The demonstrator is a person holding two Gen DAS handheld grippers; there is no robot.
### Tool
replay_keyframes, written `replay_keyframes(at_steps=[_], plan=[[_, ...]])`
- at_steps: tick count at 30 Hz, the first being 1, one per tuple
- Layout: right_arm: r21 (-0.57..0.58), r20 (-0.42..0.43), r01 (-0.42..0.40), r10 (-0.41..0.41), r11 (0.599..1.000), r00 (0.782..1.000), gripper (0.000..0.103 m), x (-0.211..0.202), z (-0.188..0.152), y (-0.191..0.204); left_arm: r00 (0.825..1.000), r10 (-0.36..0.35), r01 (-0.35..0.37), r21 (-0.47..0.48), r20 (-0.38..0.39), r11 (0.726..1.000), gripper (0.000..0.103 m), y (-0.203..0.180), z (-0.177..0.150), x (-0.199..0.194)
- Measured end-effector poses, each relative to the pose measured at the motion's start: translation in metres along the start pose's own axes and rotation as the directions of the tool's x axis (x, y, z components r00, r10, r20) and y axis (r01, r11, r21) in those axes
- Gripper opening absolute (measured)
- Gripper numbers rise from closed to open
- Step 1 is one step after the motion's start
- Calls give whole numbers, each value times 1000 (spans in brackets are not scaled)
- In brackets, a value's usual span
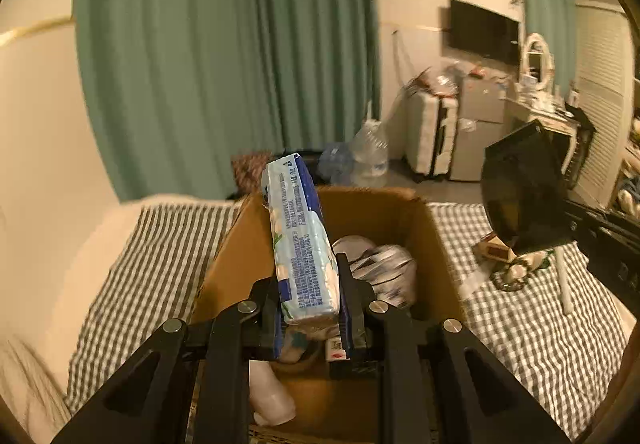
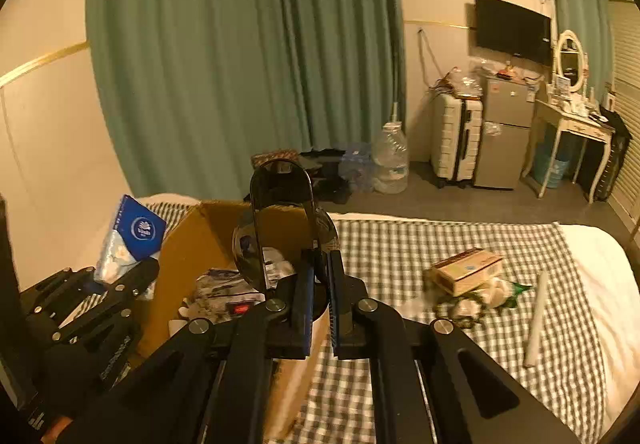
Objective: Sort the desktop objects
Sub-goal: 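Open the right gripper to drop the sunglasses while the left gripper releases the packet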
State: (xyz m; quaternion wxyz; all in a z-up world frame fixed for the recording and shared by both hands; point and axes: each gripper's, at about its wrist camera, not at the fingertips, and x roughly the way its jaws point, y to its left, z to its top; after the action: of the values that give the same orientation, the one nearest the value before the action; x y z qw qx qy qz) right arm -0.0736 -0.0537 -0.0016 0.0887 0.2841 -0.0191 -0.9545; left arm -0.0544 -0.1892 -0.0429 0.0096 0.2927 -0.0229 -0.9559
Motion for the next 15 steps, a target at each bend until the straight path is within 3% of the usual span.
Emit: replay_keyframes(at_steps=[9, 15], plan=[[-50, -99, -62, 57, 997, 993, 6, 51, -11, 32, 996, -8, 2, -65, -87, 998, 21, 20, -9, 25], [-78, -161, -83, 70, 993, 984, 6, 77, -21, 47, 986, 29, -41, -66, -165, 997, 21, 28, -21, 40]])
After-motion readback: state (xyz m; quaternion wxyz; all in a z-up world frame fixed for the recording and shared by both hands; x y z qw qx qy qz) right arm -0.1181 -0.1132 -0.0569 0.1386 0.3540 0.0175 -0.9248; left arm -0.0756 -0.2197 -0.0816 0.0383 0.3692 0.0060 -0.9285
